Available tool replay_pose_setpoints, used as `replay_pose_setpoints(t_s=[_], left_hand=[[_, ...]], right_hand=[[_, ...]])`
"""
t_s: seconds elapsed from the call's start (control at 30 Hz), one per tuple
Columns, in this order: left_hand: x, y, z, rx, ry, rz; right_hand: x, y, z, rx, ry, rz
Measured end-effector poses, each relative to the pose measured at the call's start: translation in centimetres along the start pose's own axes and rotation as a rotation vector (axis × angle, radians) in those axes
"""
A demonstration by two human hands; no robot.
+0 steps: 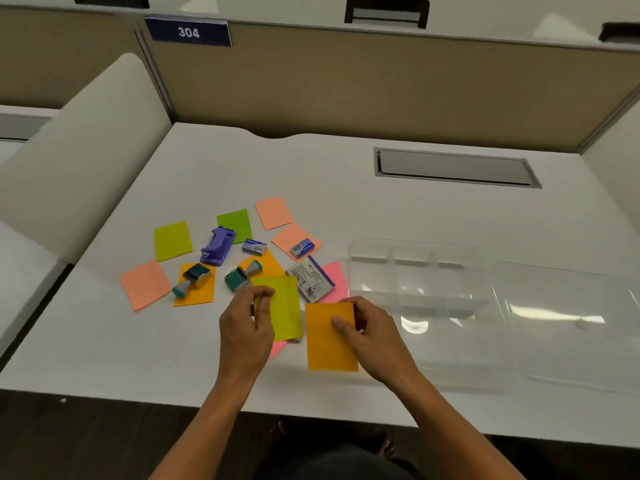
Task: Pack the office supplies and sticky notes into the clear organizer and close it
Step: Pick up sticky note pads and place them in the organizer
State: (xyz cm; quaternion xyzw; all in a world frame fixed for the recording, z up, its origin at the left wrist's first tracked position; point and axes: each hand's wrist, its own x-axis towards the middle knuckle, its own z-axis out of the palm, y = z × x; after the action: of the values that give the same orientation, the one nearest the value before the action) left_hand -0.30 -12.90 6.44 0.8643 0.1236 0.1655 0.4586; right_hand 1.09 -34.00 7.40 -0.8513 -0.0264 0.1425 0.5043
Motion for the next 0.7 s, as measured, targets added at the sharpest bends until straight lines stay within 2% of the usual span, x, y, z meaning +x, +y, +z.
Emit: replay_pose_setpoints(t_s=[0.37,0.57,0.7], left_hand=[[-2.2,5.7,8.1,-0.045,-0.207,0.111],[-3.5,7.2,10.8,-0.008,-0.264,0.115],[-4.2,8.2,12.0,0.015,-0.264,0.097]], right_hand=[[-1.7,6.0,-9.9,0.072,0.274,0.110],[-1.2,8.7,-12.9,-0.128,0.340,0.147],[-0.6,9.6,-13.8,-0.229,0.295,0.155]])
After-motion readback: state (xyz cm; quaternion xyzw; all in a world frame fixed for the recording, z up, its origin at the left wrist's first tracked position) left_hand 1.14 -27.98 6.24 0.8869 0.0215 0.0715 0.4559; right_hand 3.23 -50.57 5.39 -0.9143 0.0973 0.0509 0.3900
